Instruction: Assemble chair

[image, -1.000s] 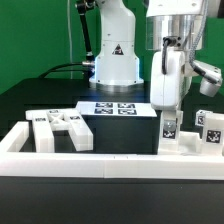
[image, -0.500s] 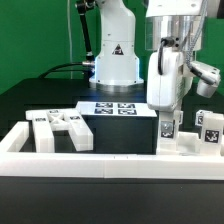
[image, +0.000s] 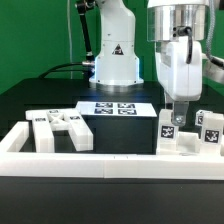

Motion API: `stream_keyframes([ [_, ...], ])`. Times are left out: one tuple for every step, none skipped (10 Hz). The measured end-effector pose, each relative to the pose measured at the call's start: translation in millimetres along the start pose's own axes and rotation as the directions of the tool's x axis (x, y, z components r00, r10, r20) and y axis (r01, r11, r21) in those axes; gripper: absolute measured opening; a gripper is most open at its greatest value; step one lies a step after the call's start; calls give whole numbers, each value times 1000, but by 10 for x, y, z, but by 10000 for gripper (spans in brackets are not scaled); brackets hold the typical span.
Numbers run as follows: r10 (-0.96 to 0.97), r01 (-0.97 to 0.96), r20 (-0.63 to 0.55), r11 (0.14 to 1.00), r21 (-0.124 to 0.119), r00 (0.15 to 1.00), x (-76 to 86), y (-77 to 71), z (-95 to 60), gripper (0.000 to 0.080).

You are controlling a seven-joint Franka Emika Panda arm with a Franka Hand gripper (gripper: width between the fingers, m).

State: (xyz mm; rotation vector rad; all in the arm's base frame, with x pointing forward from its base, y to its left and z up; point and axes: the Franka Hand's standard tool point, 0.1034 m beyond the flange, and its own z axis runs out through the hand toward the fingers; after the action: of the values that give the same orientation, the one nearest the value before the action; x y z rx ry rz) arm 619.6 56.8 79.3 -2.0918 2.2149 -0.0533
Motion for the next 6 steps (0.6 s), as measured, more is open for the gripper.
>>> stream_keyframes([
  [-2,2,-2,1000,-2,1000,5,5,16,649],
  [-2,2,-2,1000,-3,1000,6,9,25,649],
  [-30,30,-6,1000,-10,1000,4,19,35,649],
  [-118,118,-11,992,-46,993,-21,55,66,649],
  [-132,131,-11,990,-45,991,-26,52,67,649],
  [-164,163,-9,985,-46,986,-38,55,67,649],
])
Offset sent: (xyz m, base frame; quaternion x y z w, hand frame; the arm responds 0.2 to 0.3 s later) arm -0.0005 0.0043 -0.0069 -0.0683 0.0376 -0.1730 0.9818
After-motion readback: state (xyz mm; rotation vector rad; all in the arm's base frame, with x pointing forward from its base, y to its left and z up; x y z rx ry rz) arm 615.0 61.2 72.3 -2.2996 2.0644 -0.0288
